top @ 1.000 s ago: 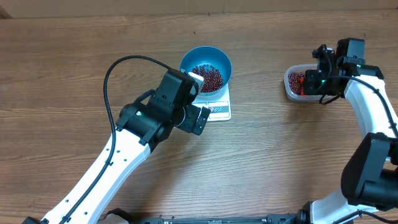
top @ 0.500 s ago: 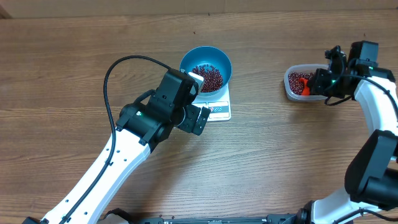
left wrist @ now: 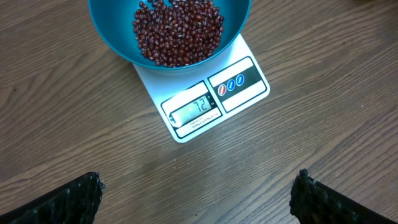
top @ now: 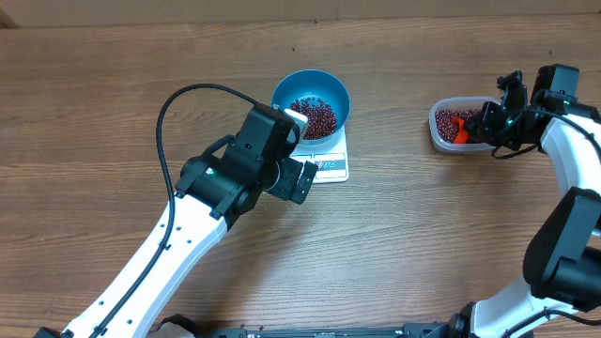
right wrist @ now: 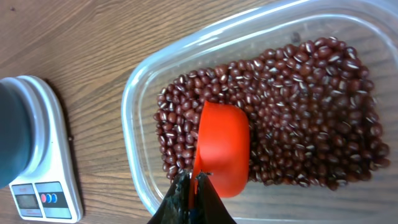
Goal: Scoop item into bowl and weigh 150g on scale
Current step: 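Drag the red scoop through the beans with the right gripper to fill it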
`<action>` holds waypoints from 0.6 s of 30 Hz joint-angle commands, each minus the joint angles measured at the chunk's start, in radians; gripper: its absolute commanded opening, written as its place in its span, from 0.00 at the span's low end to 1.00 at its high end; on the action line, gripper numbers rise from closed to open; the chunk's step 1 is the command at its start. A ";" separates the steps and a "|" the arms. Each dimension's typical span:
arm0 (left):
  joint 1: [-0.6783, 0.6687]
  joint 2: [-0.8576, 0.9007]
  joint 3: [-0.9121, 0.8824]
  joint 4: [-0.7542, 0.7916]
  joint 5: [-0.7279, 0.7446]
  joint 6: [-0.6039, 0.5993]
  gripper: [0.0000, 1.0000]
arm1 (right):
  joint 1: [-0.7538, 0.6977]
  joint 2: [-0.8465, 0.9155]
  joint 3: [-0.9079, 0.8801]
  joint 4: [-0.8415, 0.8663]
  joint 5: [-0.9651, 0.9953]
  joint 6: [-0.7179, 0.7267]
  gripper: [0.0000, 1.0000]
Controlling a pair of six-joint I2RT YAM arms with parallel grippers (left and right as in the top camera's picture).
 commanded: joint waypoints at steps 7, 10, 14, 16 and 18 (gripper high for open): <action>-0.002 0.008 0.012 0.000 0.004 0.022 1.00 | -0.034 0.044 0.005 0.029 -0.137 0.007 0.04; -0.002 0.008 0.012 0.000 0.004 0.022 0.99 | -0.048 0.074 0.005 0.032 -0.158 0.007 0.04; -0.002 0.008 0.012 0.000 0.004 0.022 0.99 | -0.075 0.114 0.005 0.021 -0.215 0.006 0.04; -0.002 0.008 0.012 0.000 0.004 0.022 0.99 | -0.086 0.118 0.005 0.020 -0.230 0.006 0.04; -0.002 0.008 0.012 0.000 0.004 0.022 0.99 | -0.092 0.118 0.005 0.020 -0.235 0.006 0.04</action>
